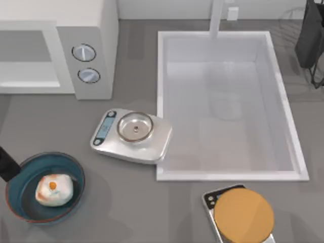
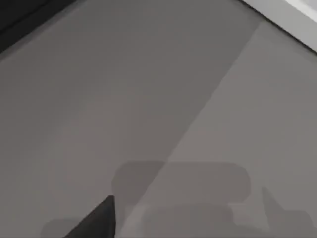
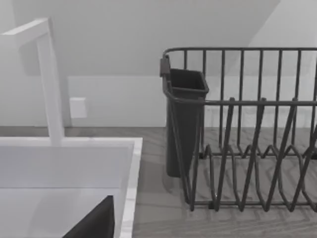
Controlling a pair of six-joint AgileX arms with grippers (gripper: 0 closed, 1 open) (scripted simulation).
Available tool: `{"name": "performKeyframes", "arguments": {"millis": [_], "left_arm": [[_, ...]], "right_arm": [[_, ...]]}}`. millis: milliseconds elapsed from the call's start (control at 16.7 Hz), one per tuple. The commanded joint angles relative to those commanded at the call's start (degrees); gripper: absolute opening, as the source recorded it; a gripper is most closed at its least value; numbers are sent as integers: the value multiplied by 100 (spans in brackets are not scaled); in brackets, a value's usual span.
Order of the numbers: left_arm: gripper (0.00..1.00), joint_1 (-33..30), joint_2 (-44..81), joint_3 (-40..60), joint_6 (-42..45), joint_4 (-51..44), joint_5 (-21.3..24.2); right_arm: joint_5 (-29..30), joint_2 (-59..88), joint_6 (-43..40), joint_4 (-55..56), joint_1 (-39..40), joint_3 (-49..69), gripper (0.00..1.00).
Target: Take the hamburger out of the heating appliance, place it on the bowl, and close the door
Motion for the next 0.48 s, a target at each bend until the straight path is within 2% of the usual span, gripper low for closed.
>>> {"name": "performKeyframes", "arguments": {"millis": [240,480], "left_arm": [[100,449,-1978,-663,2160,797,1111],[100,657,-3123,-974,3375,1164,1872]], "right_arm": [[0,0,0,0,0,0,100],[0,0,0,0,0,0,100]]}}
